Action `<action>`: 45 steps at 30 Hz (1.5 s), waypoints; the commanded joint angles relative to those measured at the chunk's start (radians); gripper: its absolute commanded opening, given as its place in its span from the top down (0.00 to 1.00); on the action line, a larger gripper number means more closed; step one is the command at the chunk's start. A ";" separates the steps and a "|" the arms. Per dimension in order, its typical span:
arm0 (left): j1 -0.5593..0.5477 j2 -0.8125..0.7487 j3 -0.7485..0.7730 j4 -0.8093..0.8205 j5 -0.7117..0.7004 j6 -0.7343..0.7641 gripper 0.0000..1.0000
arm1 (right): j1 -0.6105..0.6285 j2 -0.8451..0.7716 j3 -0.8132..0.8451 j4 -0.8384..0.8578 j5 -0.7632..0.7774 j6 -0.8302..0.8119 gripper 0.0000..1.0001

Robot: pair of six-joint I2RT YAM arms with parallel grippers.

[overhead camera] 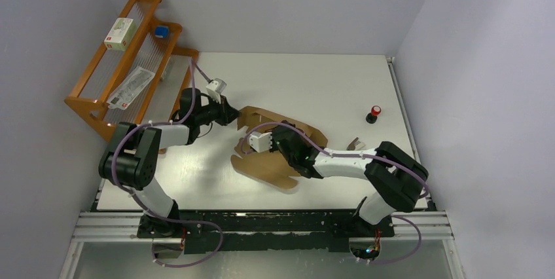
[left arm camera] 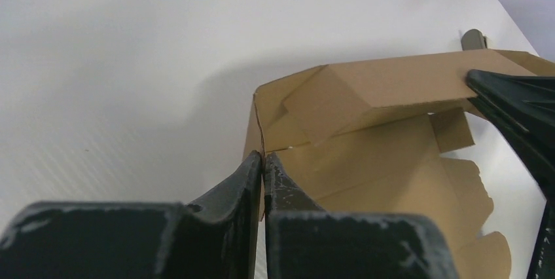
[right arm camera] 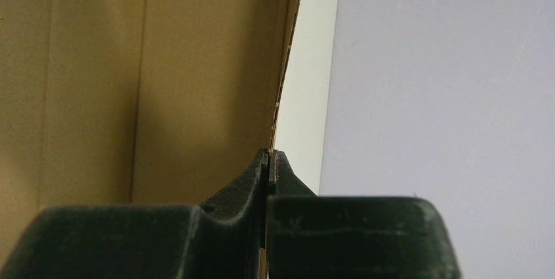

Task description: Fold the paper box

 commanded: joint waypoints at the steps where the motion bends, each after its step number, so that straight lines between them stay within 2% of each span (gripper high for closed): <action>1: -0.060 -0.084 -0.041 0.040 -0.015 -0.010 0.91 | 0.018 0.038 -0.040 0.131 0.045 -0.048 1.00; 6: -0.116 -0.136 -0.085 0.021 -0.116 -0.024 0.91 | 0.033 0.047 -0.078 0.228 0.066 -0.098 1.00; 18: -0.206 -0.246 -0.128 0.040 -0.171 -0.151 0.89 | 0.066 0.066 -0.137 0.420 0.097 -0.161 1.00; 34: -0.305 -0.242 -0.291 0.228 -0.298 -0.259 0.85 | 0.106 0.096 -0.265 0.704 0.094 -0.250 1.00; 45: -0.355 -0.230 -0.329 0.226 -0.377 -0.225 0.78 | 0.144 0.278 -0.366 1.092 0.160 -0.404 1.00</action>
